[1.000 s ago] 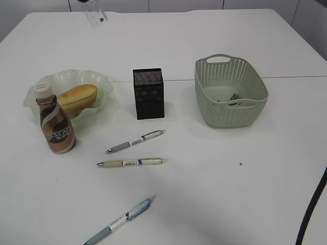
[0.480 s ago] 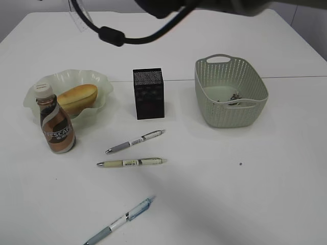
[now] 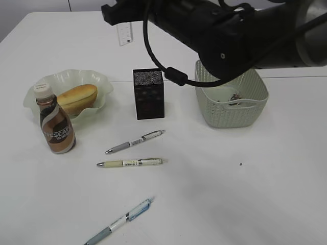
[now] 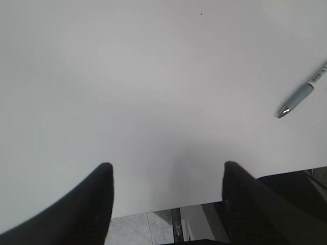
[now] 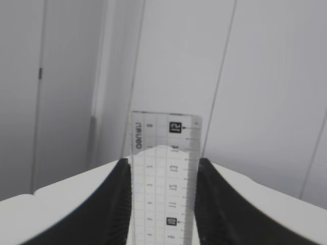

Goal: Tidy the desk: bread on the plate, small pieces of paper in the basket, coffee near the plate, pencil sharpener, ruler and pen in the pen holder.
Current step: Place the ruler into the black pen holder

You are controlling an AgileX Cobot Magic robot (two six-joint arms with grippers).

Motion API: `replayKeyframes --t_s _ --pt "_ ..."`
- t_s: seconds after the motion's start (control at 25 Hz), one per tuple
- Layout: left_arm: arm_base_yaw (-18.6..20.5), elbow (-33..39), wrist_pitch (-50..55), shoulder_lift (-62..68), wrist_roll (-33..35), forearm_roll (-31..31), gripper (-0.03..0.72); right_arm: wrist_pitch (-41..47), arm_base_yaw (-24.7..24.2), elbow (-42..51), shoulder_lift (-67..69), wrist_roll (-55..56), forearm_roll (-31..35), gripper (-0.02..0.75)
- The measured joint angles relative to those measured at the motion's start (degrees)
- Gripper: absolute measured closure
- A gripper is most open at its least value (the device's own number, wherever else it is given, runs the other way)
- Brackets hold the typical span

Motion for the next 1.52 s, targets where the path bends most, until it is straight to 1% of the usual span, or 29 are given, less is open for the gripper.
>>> replayKeyframes --t_s 0.12,0.24,0.4,0.56,0.72,0.88,1.52 --pt "0.0 0.0 0.0 0.0 0.0 0.0 0.202 -1.2 -1.1 0.2 0.5 -4.9 6.4 0.482" --pt "0.0 0.0 0.0 0.0 0.0 0.0 0.202 -5.8 -1.8 0.2 2.8 -8.4 11.5 0.482" --pt "0.0 0.0 -0.4 0.0 0.0 0.0 0.202 -9.5 -2.8 0.2 7.2 -10.3 13.5 0.482" --pt "0.0 0.0 -1.2 0.0 0.0 0.0 0.202 -10.1 -3.8 -2.5 11.4 -10.5 15.6 0.482" --pt "0.0 0.0 -2.4 0.0 0.0 0.0 0.202 -10.1 -4.5 -6.0 15.1 -10.5 16.3 0.482" --pt "0.0 0.0 -3.9 0.0 0.0 0.0 0.202 -8.1 -4.5 -8.7 17.5 -10.2 16.4 0.482" --pt "0.0 0.0 -4.4 0.0 0.0 0.0 0.202 0.2 -4.5 -9.2 19.9 -7.6 16.4 0.482"
